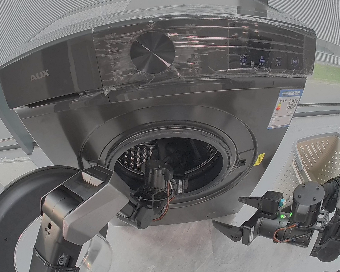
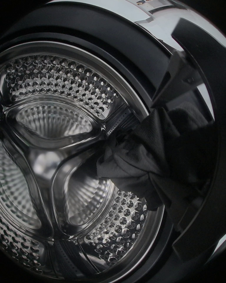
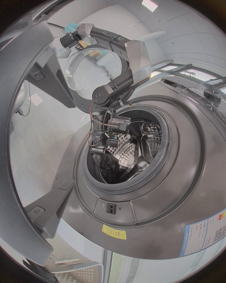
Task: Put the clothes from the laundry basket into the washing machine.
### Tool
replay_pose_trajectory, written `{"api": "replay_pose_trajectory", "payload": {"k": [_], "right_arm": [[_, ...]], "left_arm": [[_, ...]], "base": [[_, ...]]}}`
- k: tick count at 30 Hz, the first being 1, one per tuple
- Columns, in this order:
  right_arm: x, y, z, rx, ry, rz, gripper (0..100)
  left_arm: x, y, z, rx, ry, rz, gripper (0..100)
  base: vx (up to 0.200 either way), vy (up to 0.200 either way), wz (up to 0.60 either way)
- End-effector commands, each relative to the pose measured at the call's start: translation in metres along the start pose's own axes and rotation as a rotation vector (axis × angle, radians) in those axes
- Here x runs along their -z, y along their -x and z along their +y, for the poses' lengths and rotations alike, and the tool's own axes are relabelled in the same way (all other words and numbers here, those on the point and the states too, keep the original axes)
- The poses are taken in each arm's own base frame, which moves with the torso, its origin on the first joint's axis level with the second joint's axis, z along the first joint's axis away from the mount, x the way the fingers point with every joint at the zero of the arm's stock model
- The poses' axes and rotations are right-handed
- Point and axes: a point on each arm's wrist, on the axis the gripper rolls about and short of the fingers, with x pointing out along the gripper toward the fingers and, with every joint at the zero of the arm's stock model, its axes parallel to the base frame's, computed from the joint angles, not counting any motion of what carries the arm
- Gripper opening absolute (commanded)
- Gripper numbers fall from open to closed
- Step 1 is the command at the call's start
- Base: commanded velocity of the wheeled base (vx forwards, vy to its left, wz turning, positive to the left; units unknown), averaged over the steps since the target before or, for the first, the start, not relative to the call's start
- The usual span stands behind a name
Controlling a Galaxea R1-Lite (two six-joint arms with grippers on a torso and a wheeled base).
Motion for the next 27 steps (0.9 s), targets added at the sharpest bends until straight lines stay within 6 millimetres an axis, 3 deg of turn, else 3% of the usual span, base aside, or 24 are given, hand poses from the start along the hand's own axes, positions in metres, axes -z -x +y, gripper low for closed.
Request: {"api": "replay_pose_trajectory", "payload": {"k": [1,5,13,18,27], "right_arm": [[-0.001,0.0,0.001,-0.003,0.001,-0.004,100],[0.0,0.0,0.001,-0.003,0.001,-0.002,100],[0.0,0.0,0.001,-0.003,0.001,-0.002,100],[-0.001,0.001,0.0,-0.001,0.0,-0.002,100],[0.0,0.001,-0.001,0.005,-0.003,-0.002,100]], "left_arm": [[0.008,-0.004,0.0,-0.001,0.0,0.02,0],[0.002,-0.004,-0.001,0.001,0.004,-0.001,0],[-0.047,-0.017,0.003,-0.015,0.074,-0.212,0],[-0.059,-0.034,0.014,-0.087,0.104,-0.308,0],[-0.072,-0.046,0.025,-0.113,0.13,-0.382,0]], "base": [[0.0,0.0,0.0],[0.0,0.0,0.0],[0.0,0.0,0.0],[0.0,0.0,0.0],[0.0,0.0,0.0]]}}
